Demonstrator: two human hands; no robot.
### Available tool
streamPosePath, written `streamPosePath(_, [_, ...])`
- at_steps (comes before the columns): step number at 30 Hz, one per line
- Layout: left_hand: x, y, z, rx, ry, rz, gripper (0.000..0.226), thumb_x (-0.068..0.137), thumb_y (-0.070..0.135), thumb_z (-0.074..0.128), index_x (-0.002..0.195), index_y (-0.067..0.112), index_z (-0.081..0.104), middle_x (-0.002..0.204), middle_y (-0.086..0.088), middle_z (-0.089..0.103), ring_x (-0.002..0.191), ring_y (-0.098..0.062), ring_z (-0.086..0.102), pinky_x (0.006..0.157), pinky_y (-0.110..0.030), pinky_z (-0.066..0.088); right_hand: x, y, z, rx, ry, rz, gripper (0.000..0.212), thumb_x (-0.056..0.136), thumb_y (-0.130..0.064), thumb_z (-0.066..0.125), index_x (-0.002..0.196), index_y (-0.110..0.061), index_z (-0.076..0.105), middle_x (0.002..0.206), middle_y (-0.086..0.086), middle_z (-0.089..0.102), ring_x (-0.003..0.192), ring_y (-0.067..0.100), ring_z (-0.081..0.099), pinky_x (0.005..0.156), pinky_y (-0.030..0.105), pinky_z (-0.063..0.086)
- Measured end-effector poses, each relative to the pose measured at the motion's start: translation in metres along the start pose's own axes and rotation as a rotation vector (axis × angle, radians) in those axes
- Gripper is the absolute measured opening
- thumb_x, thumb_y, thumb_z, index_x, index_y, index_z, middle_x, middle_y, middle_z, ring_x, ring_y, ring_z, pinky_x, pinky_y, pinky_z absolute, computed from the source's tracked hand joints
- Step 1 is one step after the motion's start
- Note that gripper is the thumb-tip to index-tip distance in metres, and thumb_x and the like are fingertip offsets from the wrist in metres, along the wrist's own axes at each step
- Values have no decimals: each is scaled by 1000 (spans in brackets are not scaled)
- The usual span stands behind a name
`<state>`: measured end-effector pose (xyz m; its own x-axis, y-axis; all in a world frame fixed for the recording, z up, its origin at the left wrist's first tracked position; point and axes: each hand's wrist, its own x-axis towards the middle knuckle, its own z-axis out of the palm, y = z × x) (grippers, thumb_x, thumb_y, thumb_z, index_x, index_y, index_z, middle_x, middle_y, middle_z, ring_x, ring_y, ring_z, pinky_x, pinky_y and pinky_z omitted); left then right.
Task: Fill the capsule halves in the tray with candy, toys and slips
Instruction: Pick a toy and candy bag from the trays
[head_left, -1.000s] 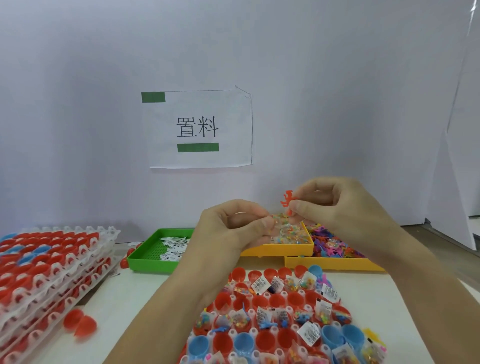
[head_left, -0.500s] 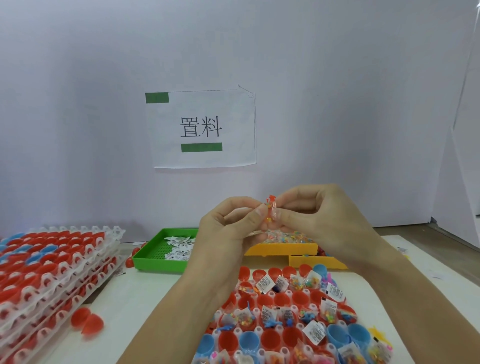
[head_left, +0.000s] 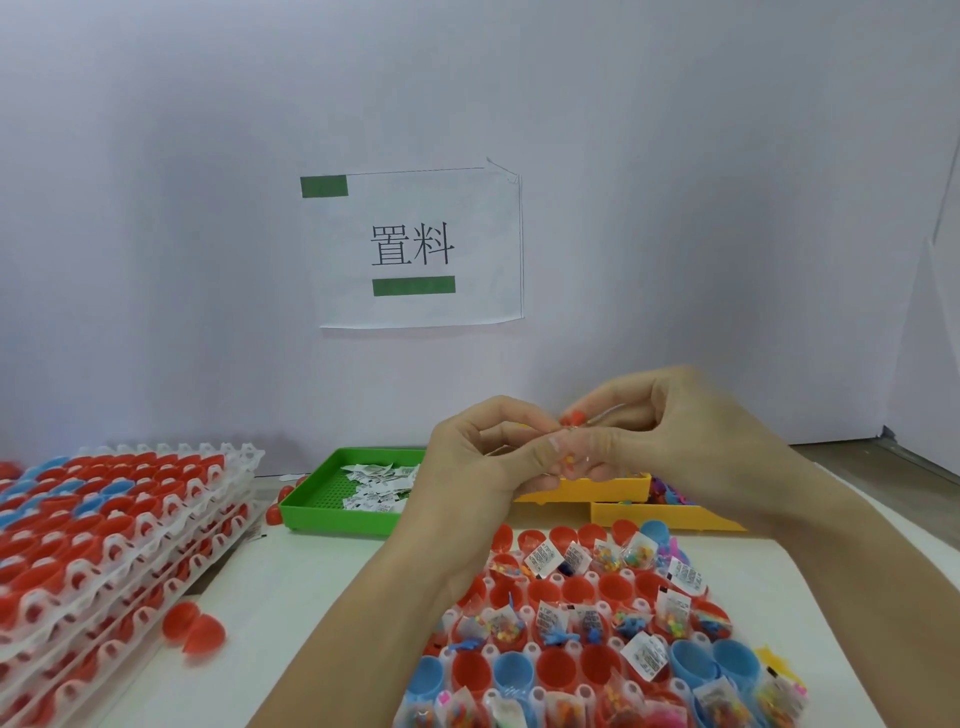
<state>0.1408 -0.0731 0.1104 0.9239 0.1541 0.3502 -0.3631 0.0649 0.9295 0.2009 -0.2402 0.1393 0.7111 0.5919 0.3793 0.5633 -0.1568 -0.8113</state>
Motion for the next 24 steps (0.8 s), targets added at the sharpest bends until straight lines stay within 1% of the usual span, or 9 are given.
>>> streamPosePath(4, [2, -5, -1, -62, -87, -53, 5, 69, 21, 74, 72, 17, 72, 77, -10, 69, 69, -17, 66, 64, -25, 55, 0, 2, -6, 11, -18, 43, 32, 69, -33, 75, 92, -12, 75, 78, 1, 78, 72, 14, 76, 61, 15, 56])
streamPosePath(8, [7, -8, -5, 33, -96, -34, 17, 71, 35, 74, 81, 21, 73, 79, -5, 72, 74, -17, 69, 63, -24, 56, 2, 10, -10, -39, 36, 72, 11, 81, -19, 76, 89, -12, 73, 72, 1, 77, 67, 11, 75, 59, 13, 55])
streamPosePath(10, [19, -11, -18, 185, 9, -1, 18, 79, 37, 72, 85, 20, 72, 81, -4, 75, 75, -17, 71, 65, -25, 58, 2, 14, -17, -45, 93, 92, 6, 83, -15, 76, 88, -13, 73, 70, 2, 77, 66, 12, 75, 58, 13, 55])
streamPosePath(12, [38, -20, -41, 366, 204, 8, 10, 88, 26, 68, 84, 18, 70, 78, -3, 75, 70, -17, 70, 65, -27, 58, 2, 19, -26, -34, 131, 115, 5, 84, -12, 75, 88, -11, 73, 70, 4, 77, 66, 14, 75, 57, 14, 56])
streamPosePath(15, [69, -43, -81, 679, 395, -116, 8, 89, 18, 68, 81, 18, 69, 82, -5, 74, 67, -20, 65, 69, -34, 56, 2, 25, -38, -12, 173, 134, 5, 84, -9, 74, 89, -8, 73, 71, 8, 77, 68, 18, 76, 57, 16, 57])
streamPosePath(18, [89, -72, -116, 1023, 312, -310, 7, 85, 11, 70, 89, 17, 71, 101, -11, 72, 69, -20, 62, 67, -29, 52, 3, 29, -45, 1, 191, 140, 7, 82, -12, 74, 88, -9, 72, 72, 10, 77, 69, 20, 76, 59, 19, 58])
streamPosePath(20, [96, -87, -131, 1207, 179, -403, 15, 82, 10, 74, 96, 14, 74, 115, -12, 69, 88, -23, 66, 77, -29, 53, 3, 31, -47, 10, 197, 142, 8, 81, -13, 74, 87, -10, 73, 72, 10, 77, 69, 21, 76, 59, 19, 59])
streamPosePath(22, [99, -98, -137, 1309, 68, -467, 22, 80, 16, 79, 101, 14, 74, 125, -9, 65, 107, -23, 63, 91, -29, 50, 4, 33, -48, 25, 203, 143, 7, 80, -12, 74, 87, -10, 73, 71, 9, 77, 68, 20, 76, 57, 17, 57])
streamPosePath(24, [102, -105, -139, 1336, 49, -489, 25, 77, 20, 82, 100, 14, 74, 127, -8, 64, 108, -22, 62, 90, -29, 49, 6, 34, -48, 17, 195, 143, 6, 82, -11, 74, 87, -9, 73, 70, 8, 77, 67, 18, 76, 56, 15, 55])
